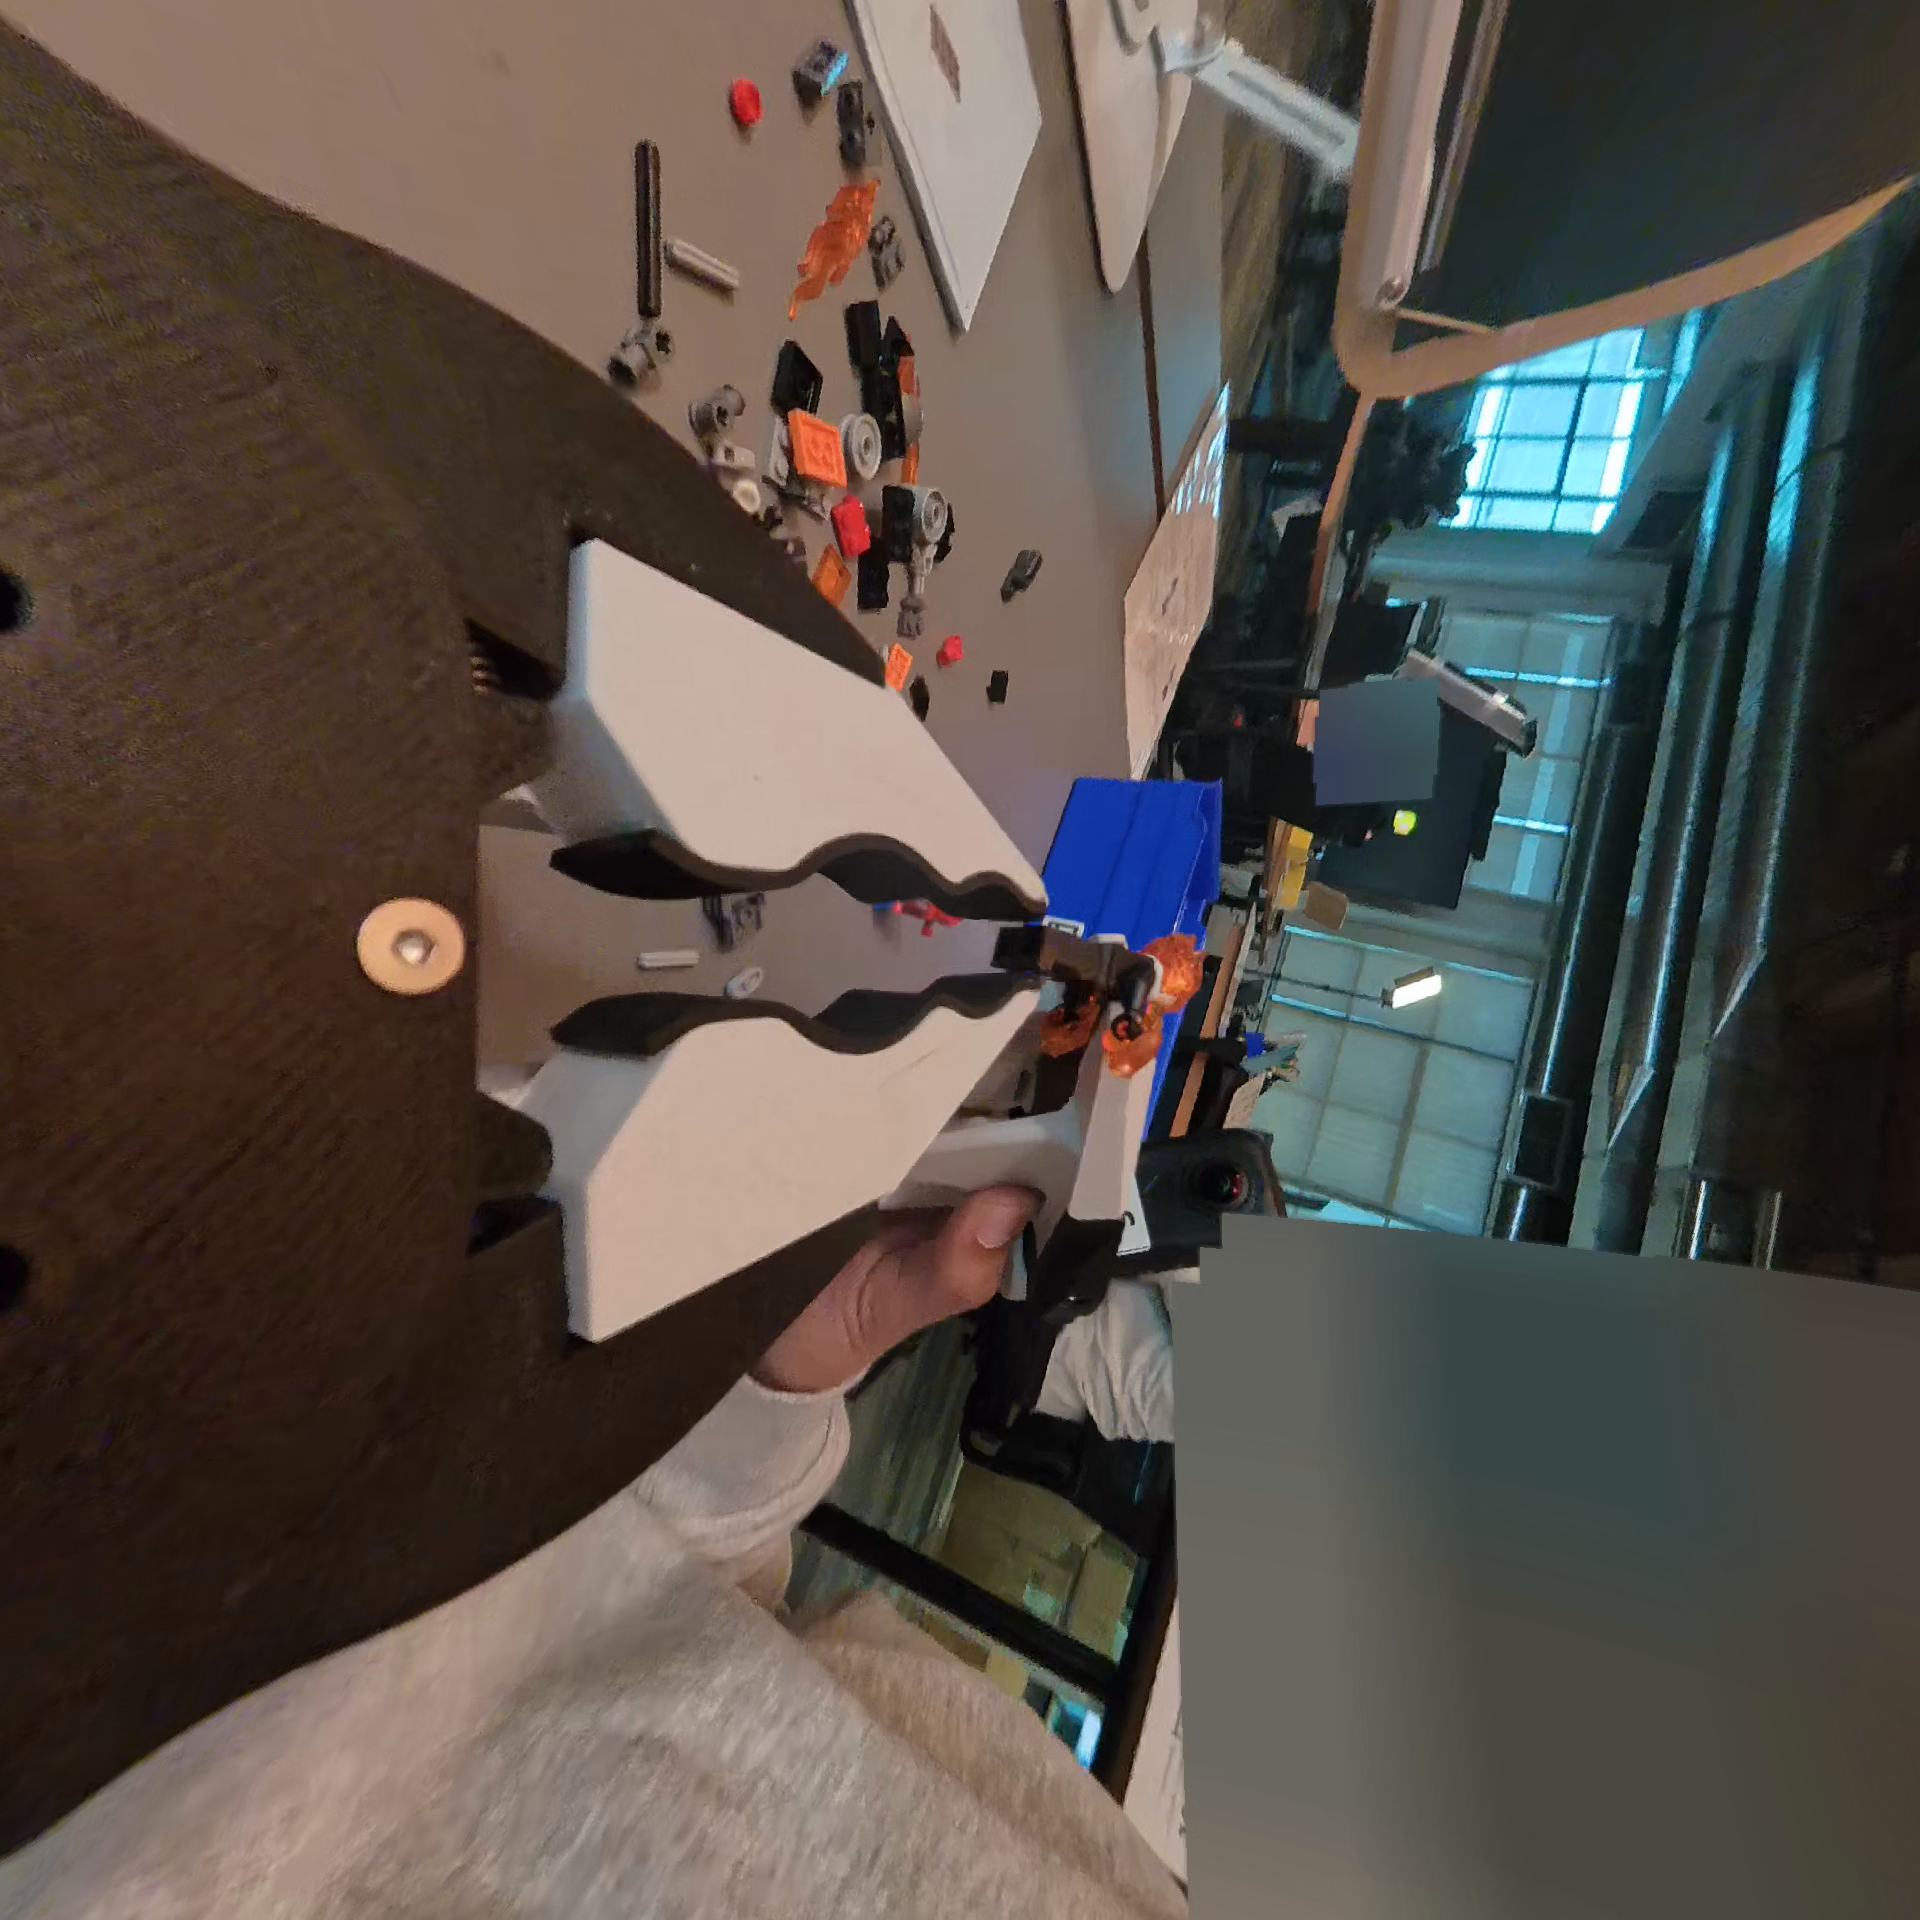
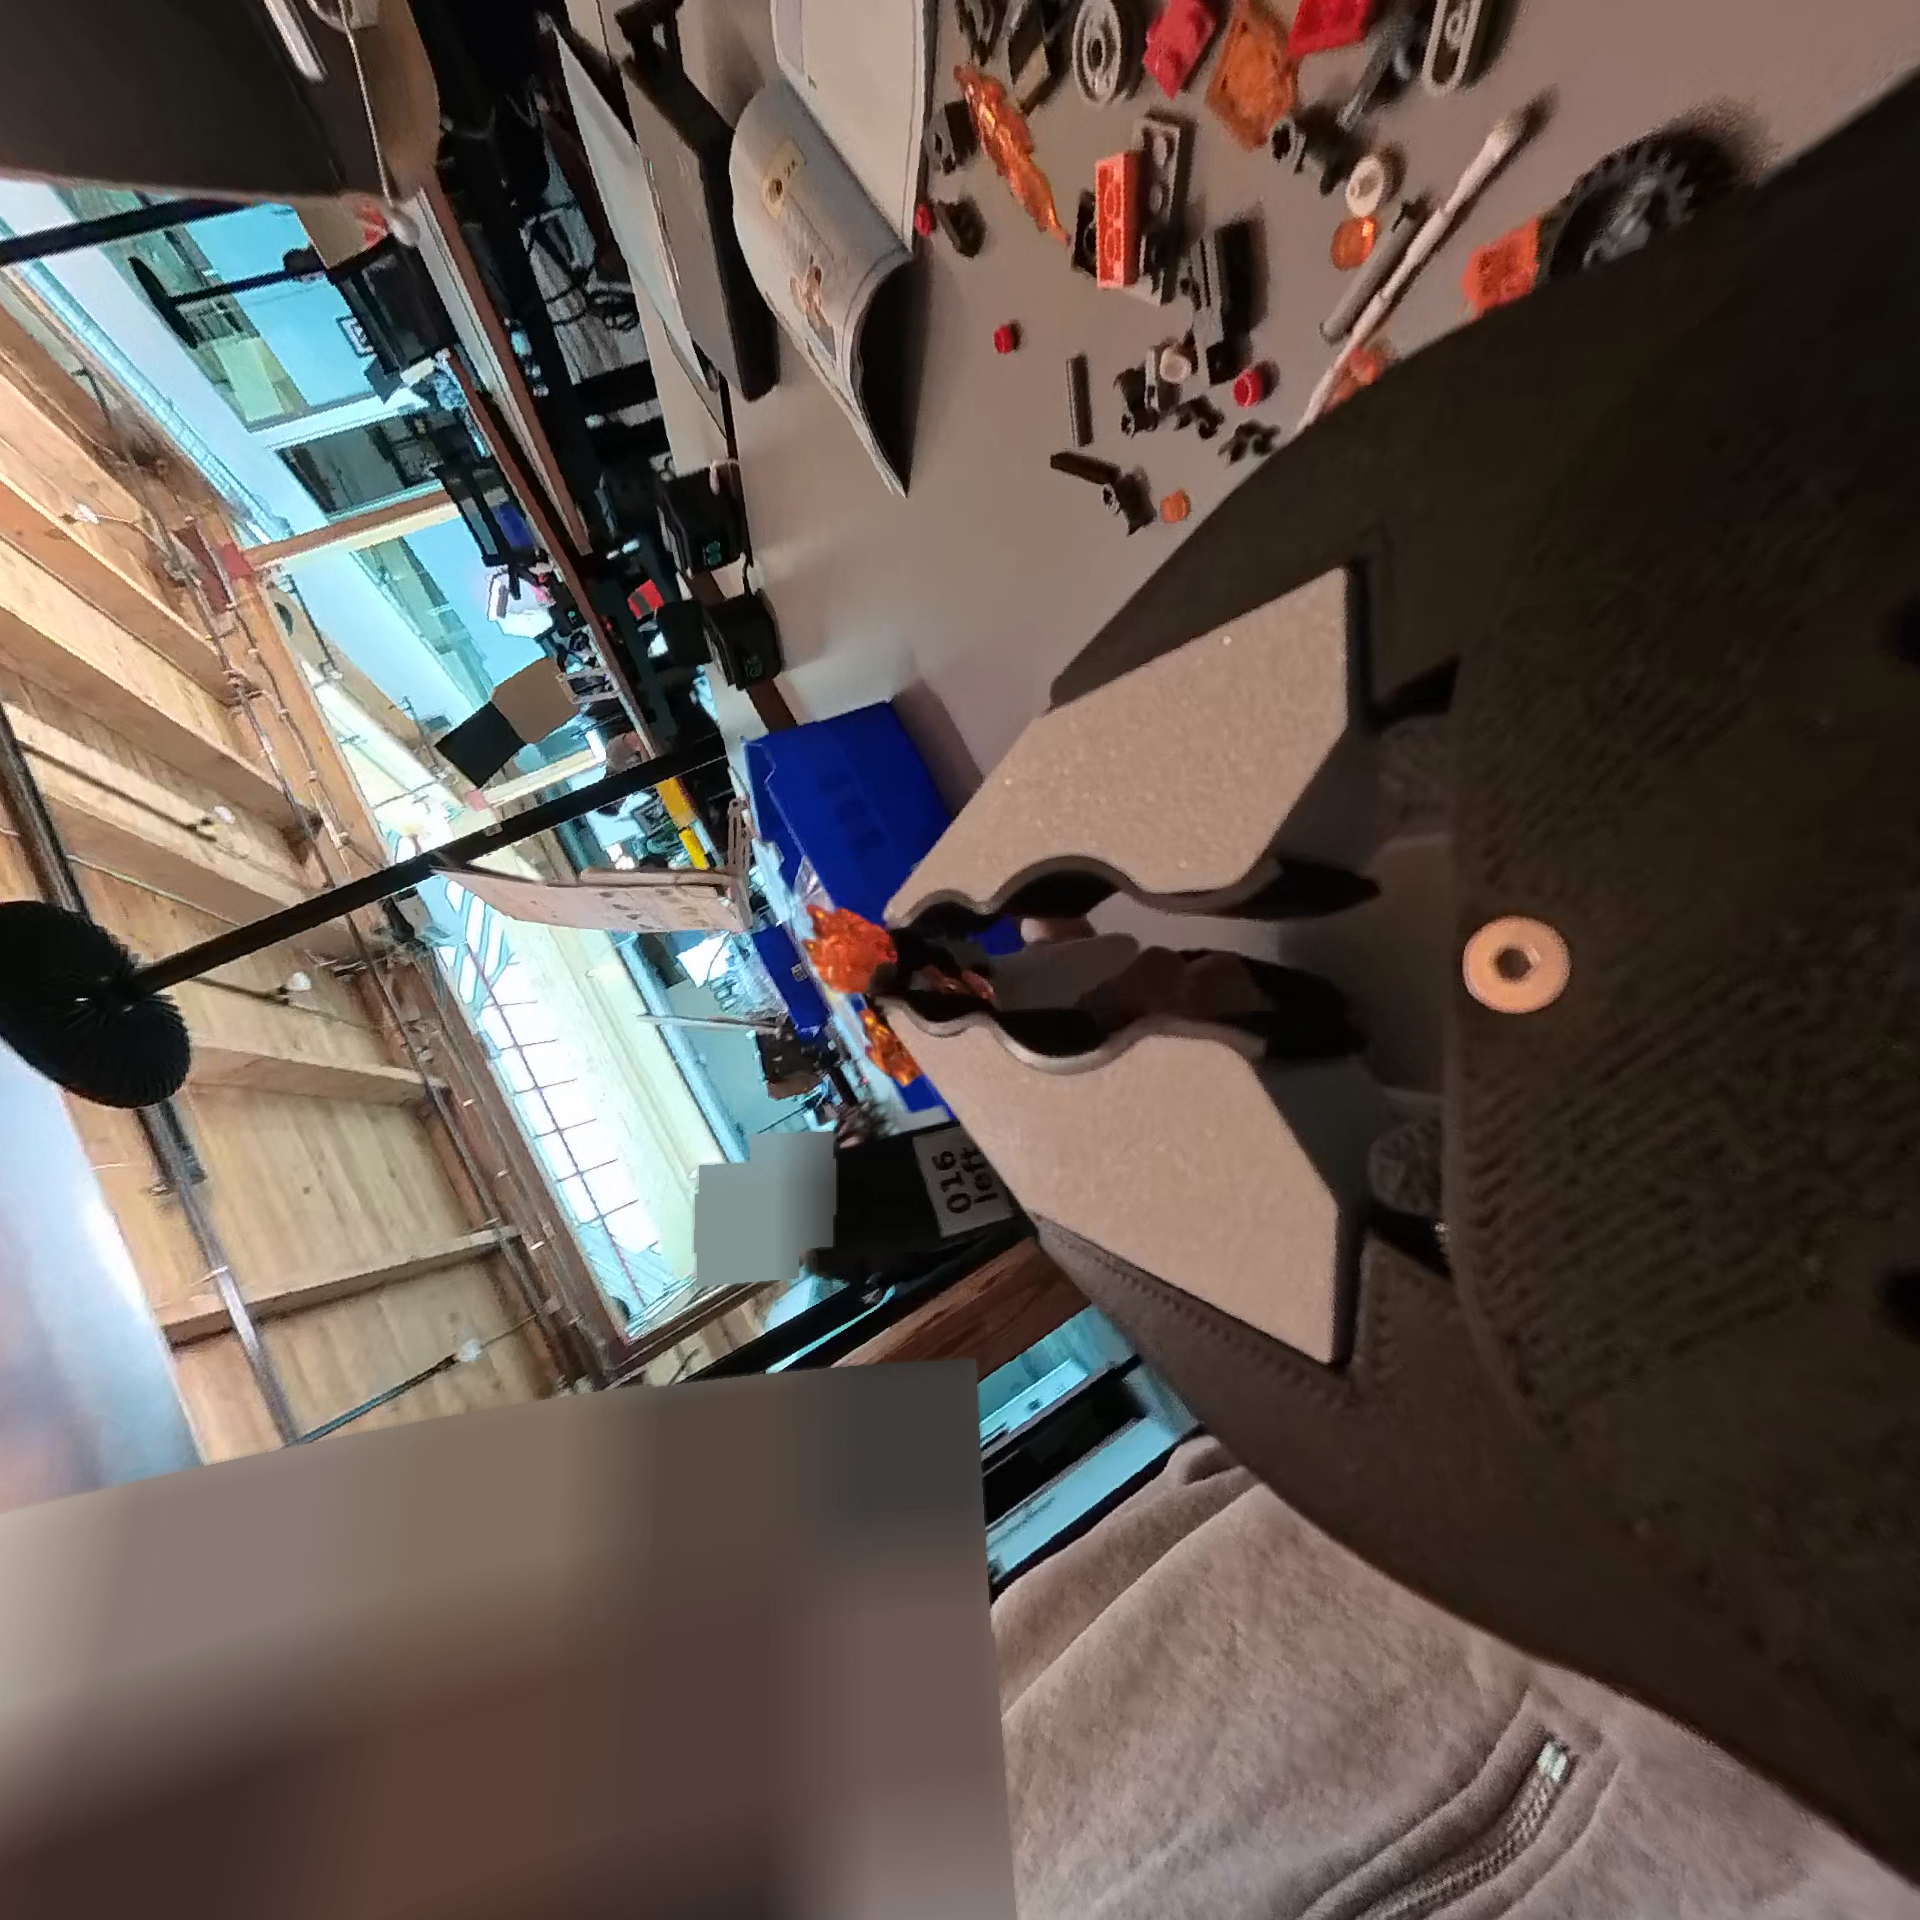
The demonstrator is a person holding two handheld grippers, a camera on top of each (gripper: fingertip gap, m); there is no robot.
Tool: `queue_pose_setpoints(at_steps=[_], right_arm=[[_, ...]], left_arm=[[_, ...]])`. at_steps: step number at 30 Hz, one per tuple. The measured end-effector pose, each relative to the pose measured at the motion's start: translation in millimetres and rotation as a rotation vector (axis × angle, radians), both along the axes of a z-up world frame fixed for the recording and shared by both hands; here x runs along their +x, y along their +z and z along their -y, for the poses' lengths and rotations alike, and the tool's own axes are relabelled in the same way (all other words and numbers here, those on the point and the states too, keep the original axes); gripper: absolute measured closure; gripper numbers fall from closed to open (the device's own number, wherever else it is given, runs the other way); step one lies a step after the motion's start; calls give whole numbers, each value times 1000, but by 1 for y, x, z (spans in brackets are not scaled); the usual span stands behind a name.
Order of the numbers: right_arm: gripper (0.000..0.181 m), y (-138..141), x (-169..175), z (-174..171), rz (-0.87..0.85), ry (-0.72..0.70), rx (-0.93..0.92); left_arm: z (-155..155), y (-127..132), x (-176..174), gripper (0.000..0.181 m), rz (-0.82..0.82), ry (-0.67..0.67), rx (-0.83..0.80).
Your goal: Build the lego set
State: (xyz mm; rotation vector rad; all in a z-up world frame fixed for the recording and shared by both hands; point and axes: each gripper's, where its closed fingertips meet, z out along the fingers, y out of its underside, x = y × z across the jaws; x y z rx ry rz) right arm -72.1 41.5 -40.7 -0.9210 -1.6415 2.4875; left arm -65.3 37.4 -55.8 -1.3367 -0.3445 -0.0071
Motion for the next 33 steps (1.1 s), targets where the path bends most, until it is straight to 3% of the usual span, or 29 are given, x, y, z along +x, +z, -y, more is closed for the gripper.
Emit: queue_pose_setpoints(at_steps=[5, 15, 33], right_arm=[[174, 1, -4, -7, 52, 22, -78], [174, -3, -4, -4, 92, 60, -95], [174, -5, -3, 0, 57, 37, -40]], left_arm=[[-5, -2, 3, 155, -56, 29, -39], [-4, -2, -1, 174, -74, 78, -48], [0, 0, -2, 175, -29, 48, -9]])
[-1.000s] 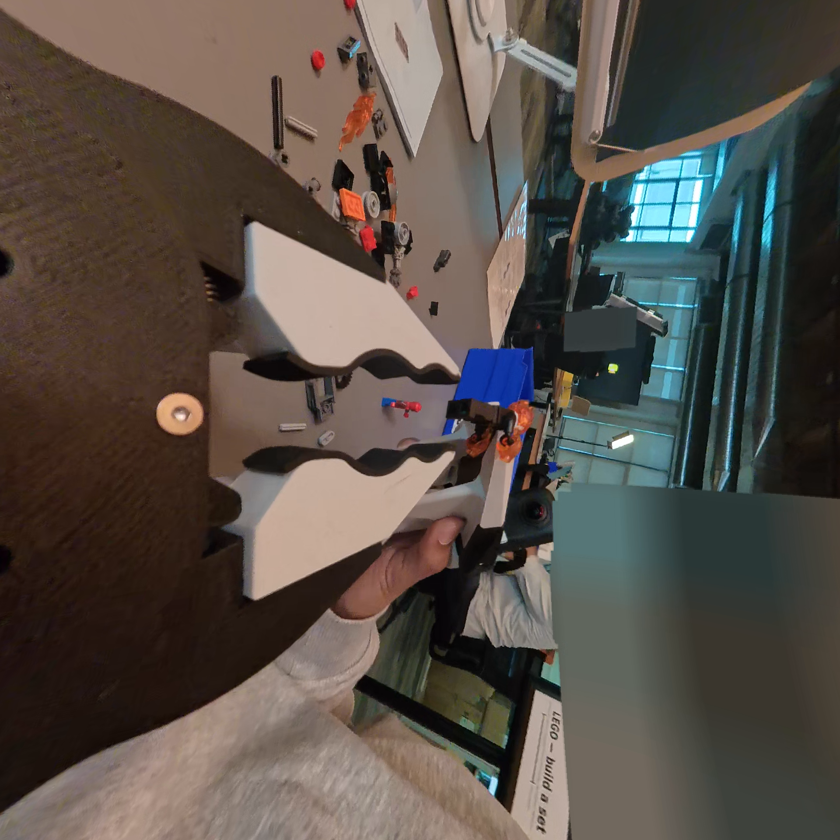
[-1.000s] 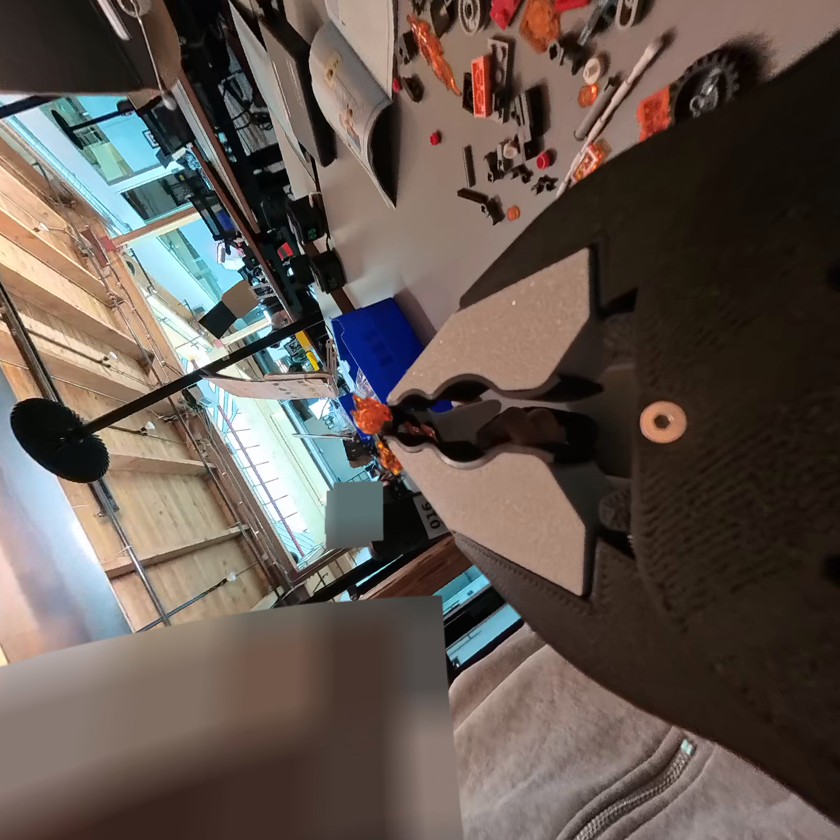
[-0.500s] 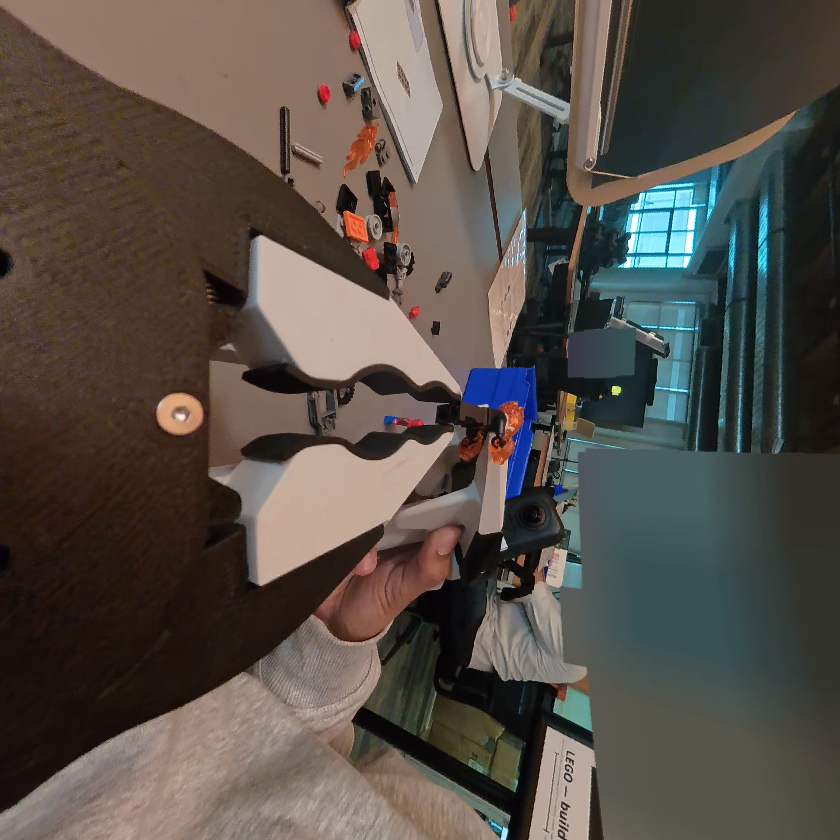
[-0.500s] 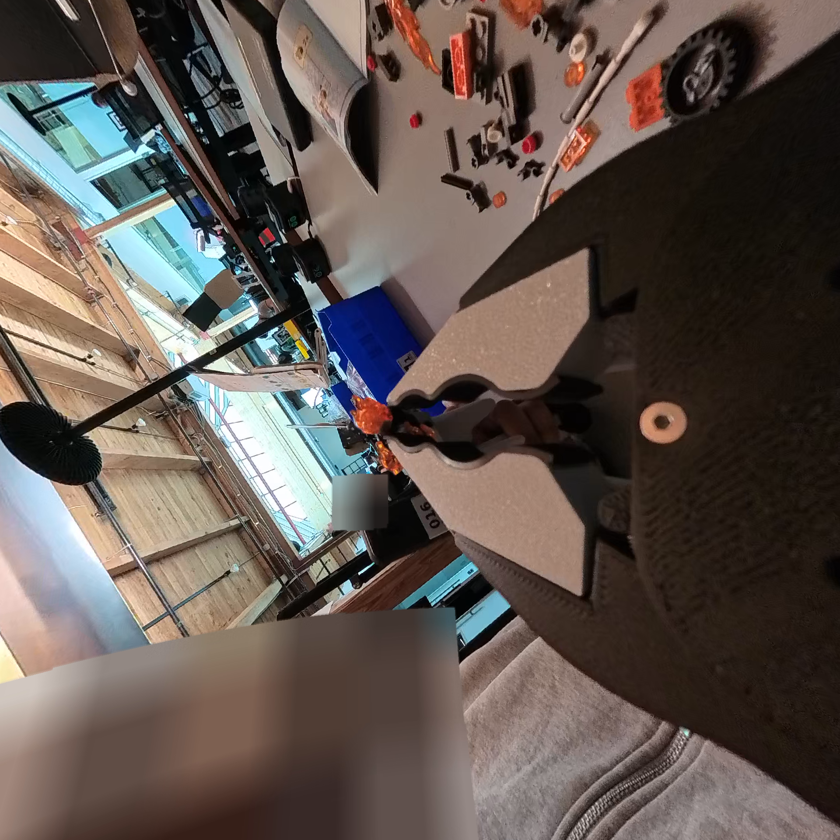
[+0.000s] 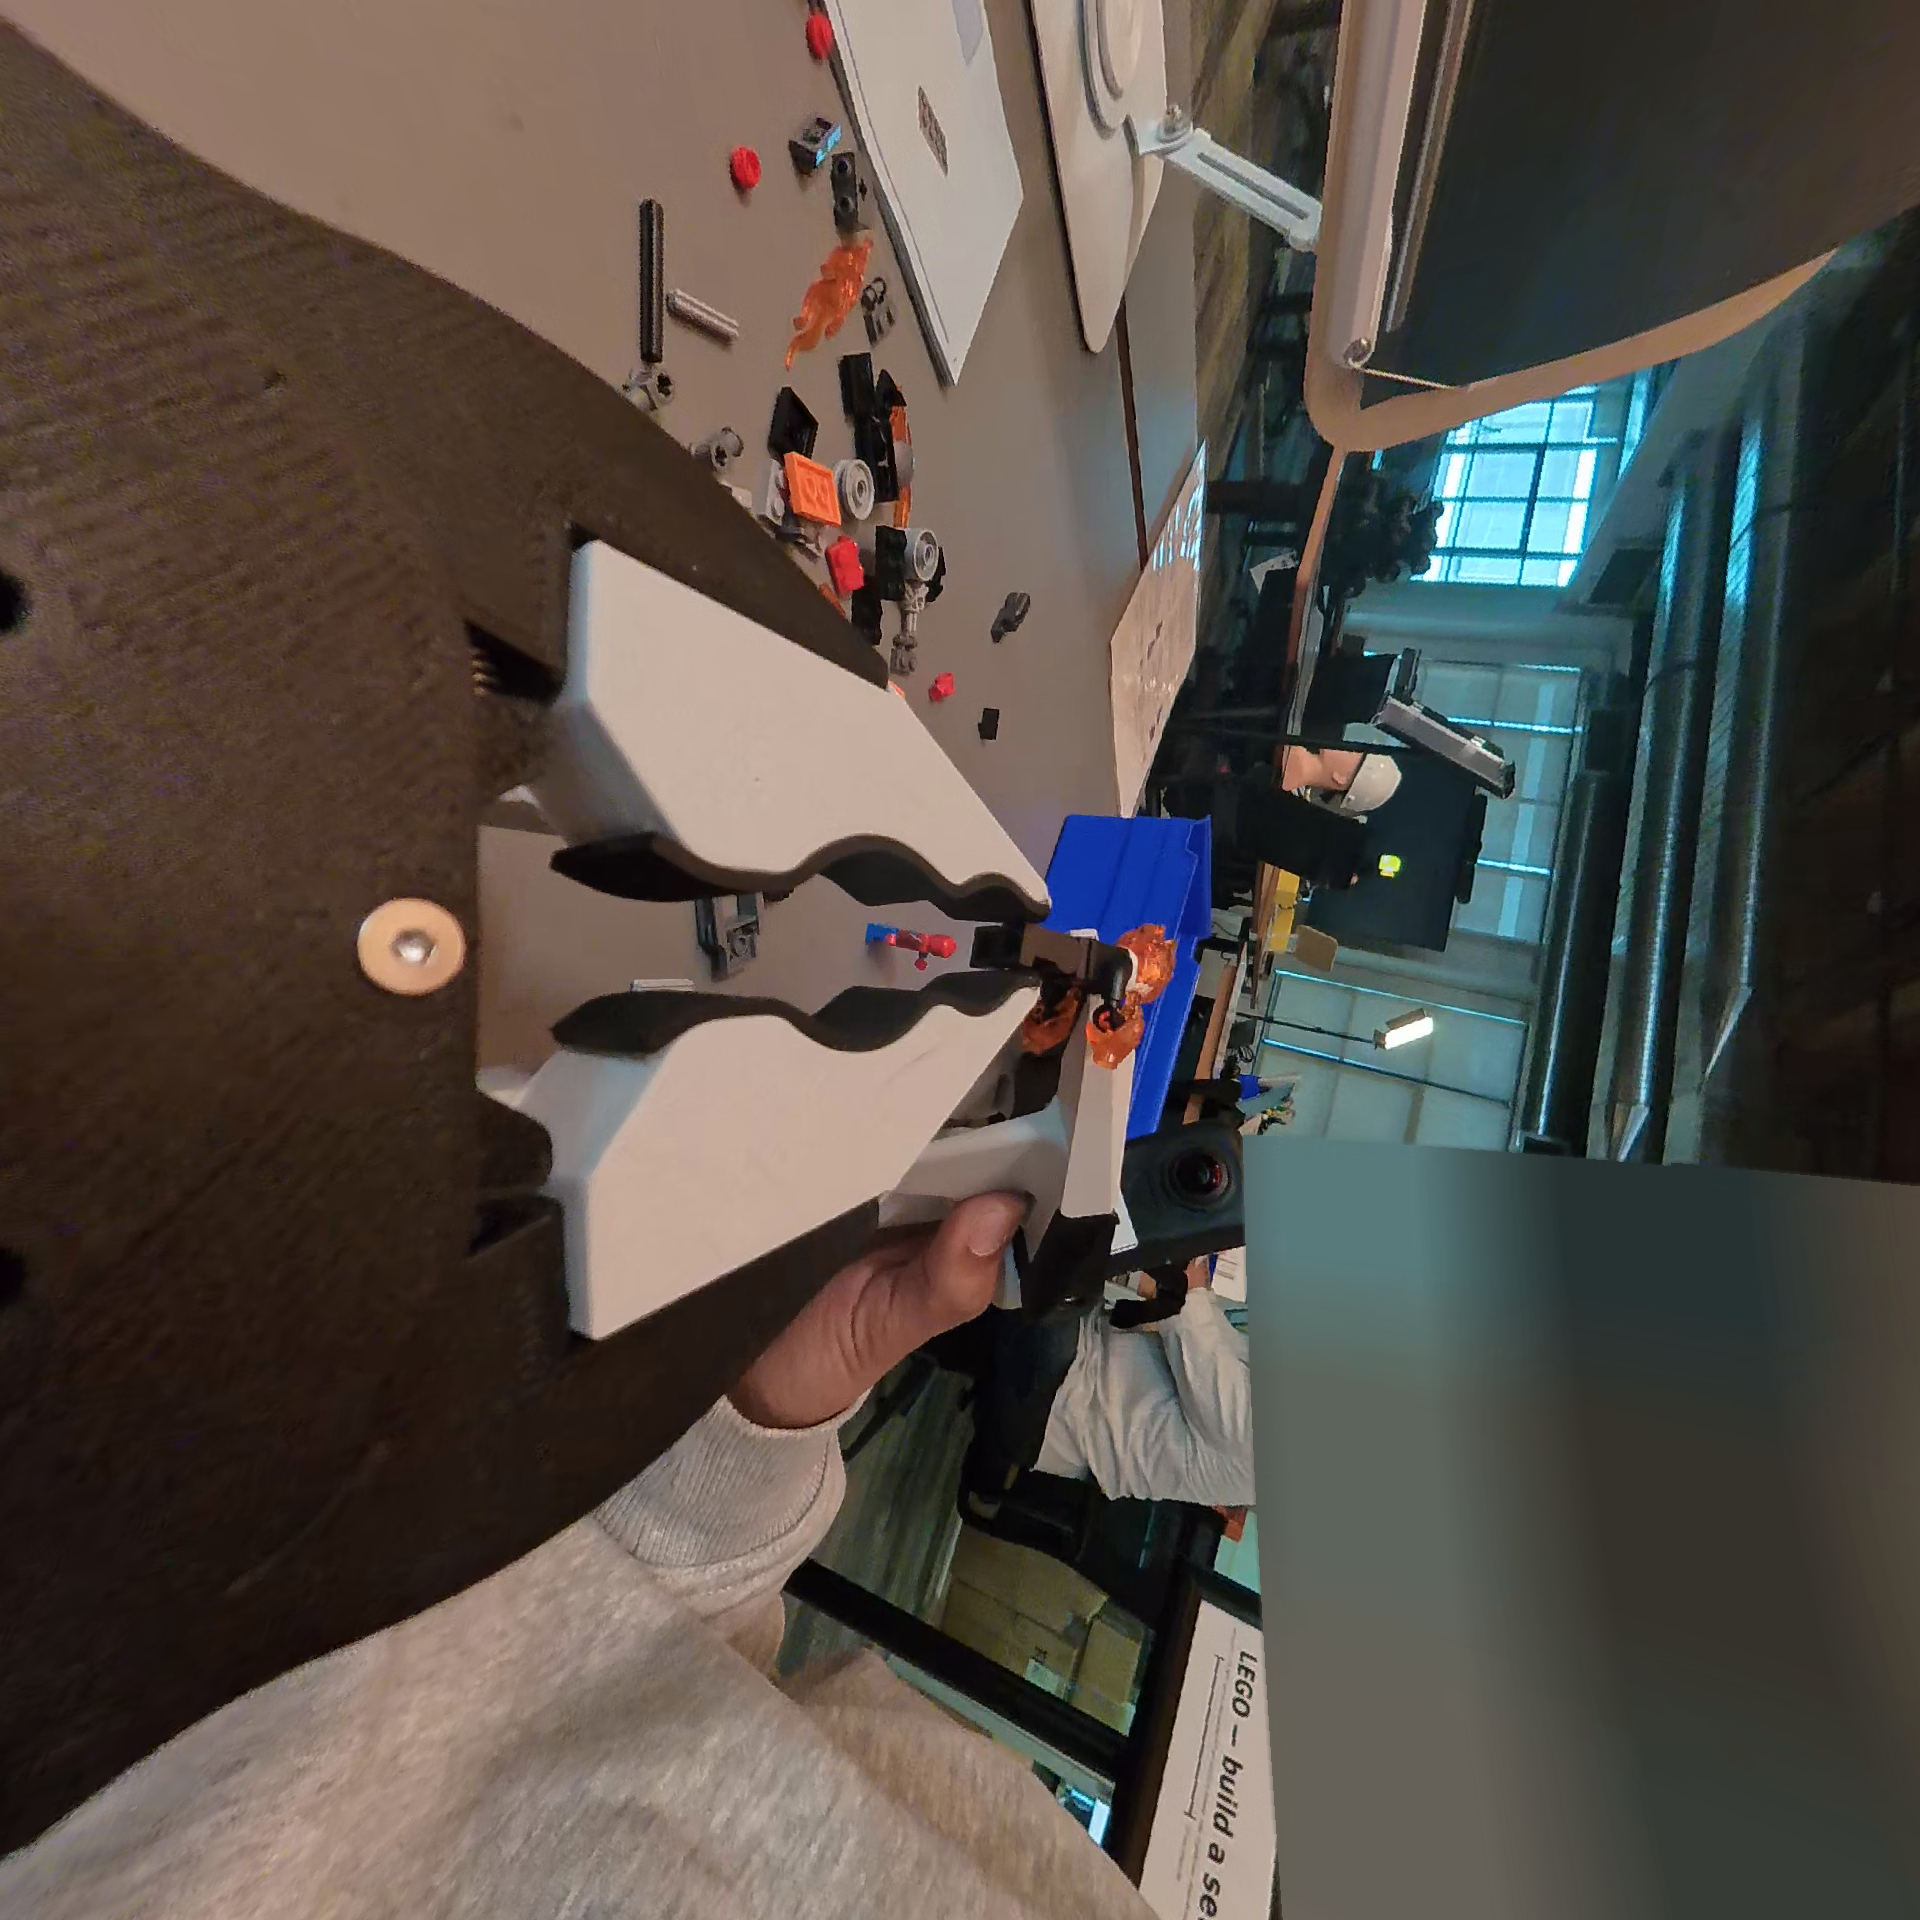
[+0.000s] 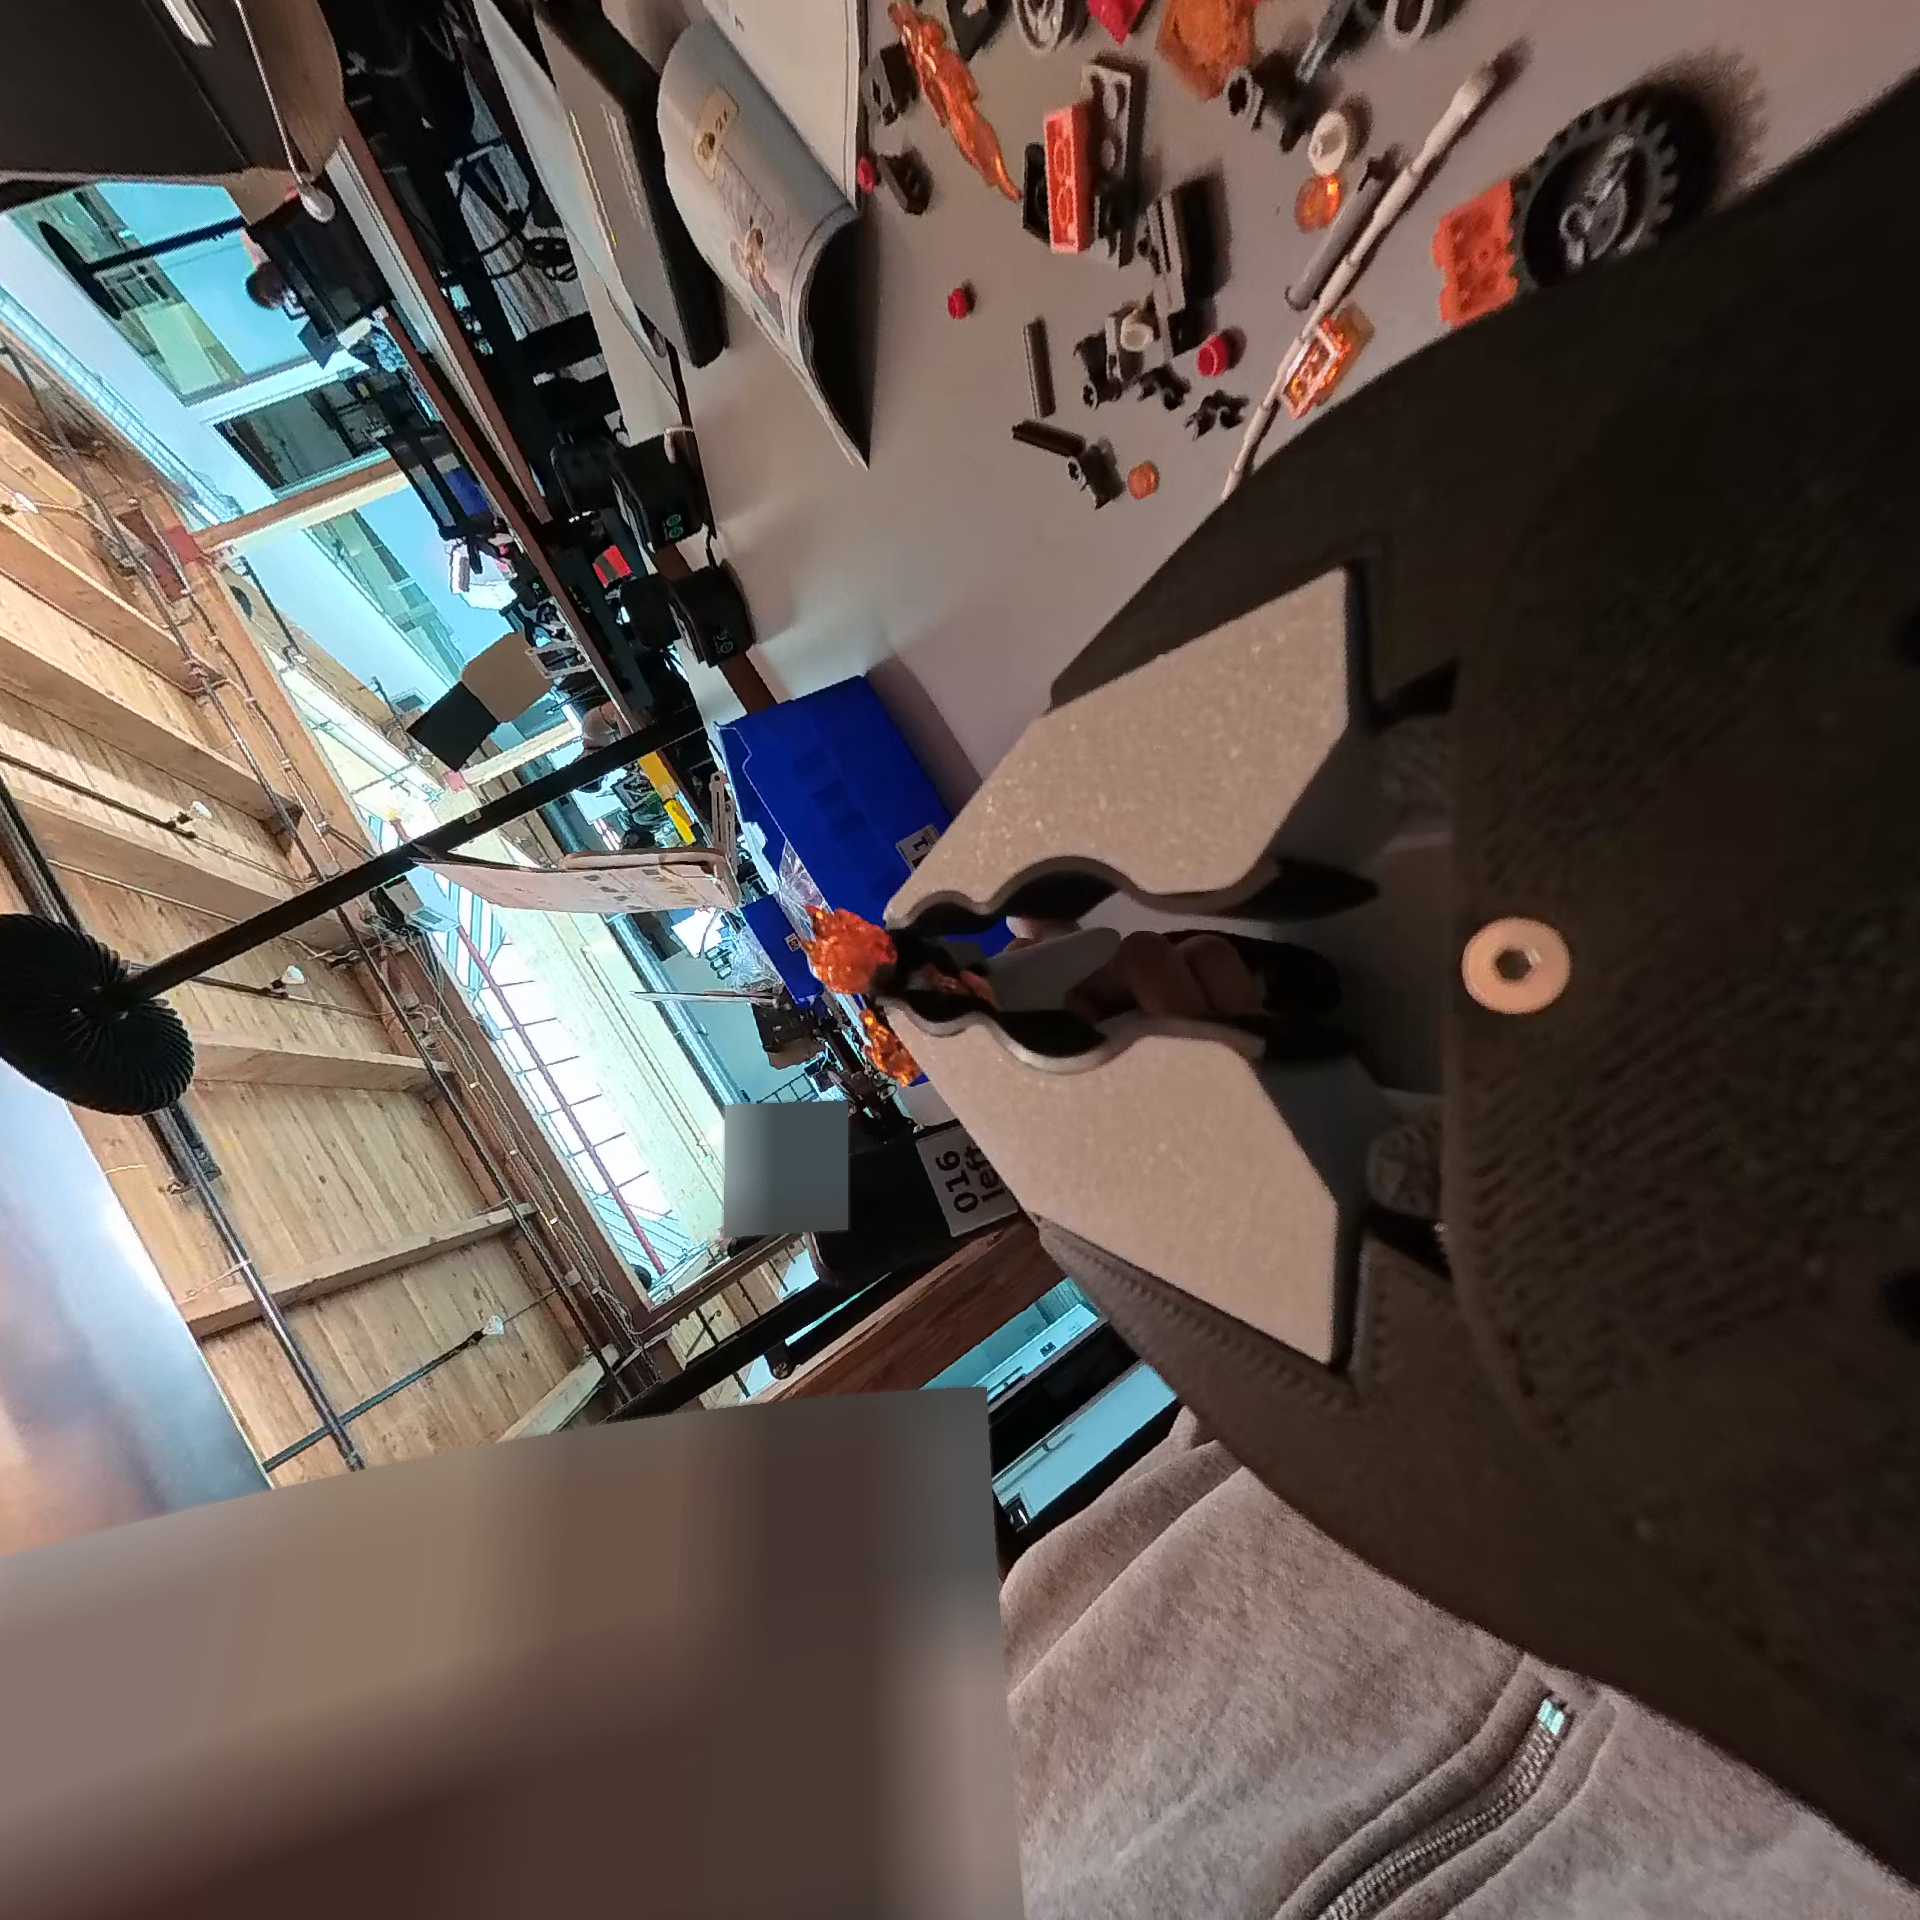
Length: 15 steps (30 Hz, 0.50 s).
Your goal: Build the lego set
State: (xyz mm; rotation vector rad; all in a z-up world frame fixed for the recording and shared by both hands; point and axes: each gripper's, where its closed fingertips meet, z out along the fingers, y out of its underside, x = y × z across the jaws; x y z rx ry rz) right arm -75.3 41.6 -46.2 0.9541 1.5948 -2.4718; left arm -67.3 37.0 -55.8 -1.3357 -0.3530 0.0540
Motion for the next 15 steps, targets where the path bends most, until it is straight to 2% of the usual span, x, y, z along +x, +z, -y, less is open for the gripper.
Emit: queue_pose_setpoints(at_steps=[12, 15], right_arm=[[173, 0, 1, 1, -51, -46, 82], [173, 3, -6, -14, -56, -95, 119]], left_arm=[[1, -2, 0, 175, 24, -24, -7], [-1, -6, -4, 169, 27, 7, -27]])
